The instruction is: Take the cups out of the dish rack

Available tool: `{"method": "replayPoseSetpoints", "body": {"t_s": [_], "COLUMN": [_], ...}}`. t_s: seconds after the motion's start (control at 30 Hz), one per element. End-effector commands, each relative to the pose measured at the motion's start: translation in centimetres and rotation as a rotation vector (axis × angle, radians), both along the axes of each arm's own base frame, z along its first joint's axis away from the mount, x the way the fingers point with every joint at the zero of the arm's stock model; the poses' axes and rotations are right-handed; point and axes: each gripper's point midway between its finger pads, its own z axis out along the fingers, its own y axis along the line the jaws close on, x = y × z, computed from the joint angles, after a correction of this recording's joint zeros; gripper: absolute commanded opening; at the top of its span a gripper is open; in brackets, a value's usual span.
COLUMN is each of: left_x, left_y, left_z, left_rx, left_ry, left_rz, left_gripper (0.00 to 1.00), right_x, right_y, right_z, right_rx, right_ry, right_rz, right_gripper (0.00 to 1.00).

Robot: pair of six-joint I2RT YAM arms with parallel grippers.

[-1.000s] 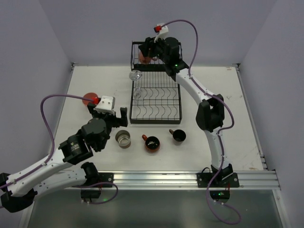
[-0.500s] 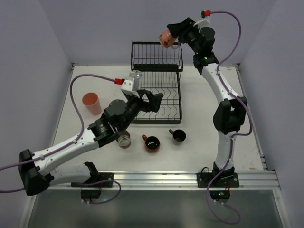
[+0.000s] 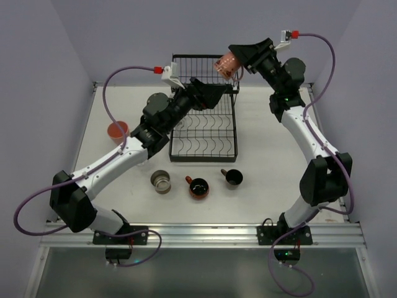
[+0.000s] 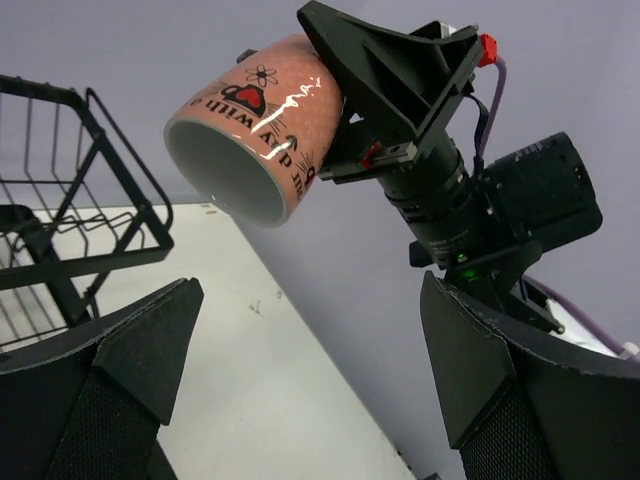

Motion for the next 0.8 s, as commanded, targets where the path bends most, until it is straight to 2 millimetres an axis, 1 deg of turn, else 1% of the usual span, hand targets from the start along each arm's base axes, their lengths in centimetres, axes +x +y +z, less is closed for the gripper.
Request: {"method": "replayPoseSetpoints", "body": {"t_s": [0.0, 0.03, 0.1, 0.13, 0.2, 0.23, 0.3, 0.33, 0.4, 0.43, 0.47, 0.5, 0.57, 0.67, 0.73, 0.77], "left_x": [-1.2, -0.8, -0.9, -1.0, -1.2, -1.1, -1.4, -1.3, -1.2, -1.1, -1.1, -1.0, -0.9, -0.8, -0.7, -0.6], "left_y": [-0.9, -1.4, -1.9, -1.9, -2.1, -2.2, -2.5, -2.7, -3.0, -3.0, -3.1, -3.3, -3.4, -3.4, -3.4, -3.4], "left_z": [4.9, 4.4, 4.4, 4.8, 4.9, 5.0, 5.1, 5.1, 4.8, 4.8, 4.8, 4.5, 4.3, 4.0, 4.0, 3.9], "left_rx": [-0.129, -0.12, -0.13, -0.142, -0.151, -0.158, -0.164, -0.169, -0.173, -0.175, -0.176, -0.174, -0.178, -0.184, -0.191, -0.192], "left_ry": [-0.072, -0.059, -0.056, -0.073, -0.083, -0.09, -0.101, -0.108, -0.102, -0.104, -0.105, -0.101, -0.093, -0.086, -0.088, -0.09], "left_rz": [-0.115, -0.119, -0.144, -0.152, -0.165, -0.171, -0.194, -0.201, -0.206, -0.206, -0.208, -0.211, -0.219, -0.215, -0.213, -0.213], "left_gripper": [0.98, 0.97, 0.95, 0.9, 0.87, 0.83, 0.76, 0.7, 0.65, 0.6, 0.58, 0.56, 0.54, 0.53, 0.53, 0.53], "right_x": [-3.9, -4.5, -4.8, -5.0, -5.6, -5.9, -6.3, -6.6, -7.1, -7.3, -7.3, -7.6, -7.8, -8.2, -8.8, -8.8], "right_y": [-0.3, -0.3, -0.3, -0.3, -0.3, -0.3, -0.3, -0.4, -0.4, -0.4, -0.4, -0.5, -0.5, -0.6, -0.8, -0.8], "right_z": [4.2, 4.5, 4.0, 4.0, 3.6, 3.7, 3.1, 3.2, 2.6, 2.6, 2.0, 2.0, 1.7, 2.0, 2.6, 2.5], "right_rx": [0.084, 0.087, 0.09, 0.089, 0.098, 0.102, 0.108, 0.112, 0.12, 0.125, 0.128, 0.131, 0.137, 0.146, 0.176, 0.184], "right_ry": [-0.121, -0.137, -0.123, -0.124, -0.12, -0.126, -0.114, -0.124, -0.112, -0.117, -0.104, -0.106, -0.102, -0.105, -0.123, -0.118], "right_rz": [0.08, 0.091, 0.1, 0.103, 0.11, 0.116, 0.123, 0.127, 0.137, 0.141, 0.143, 0.145, 0.143, 0.144, 0.157, 0.159], "right_gripper": [0.12, 0.12, 0.12, 0.12, 0.12, 0.12, 0.12, 0.12, 0.12, 0.12, 0.12, 0.12, 0.12, 0.12, 0.12, 0.12]}}
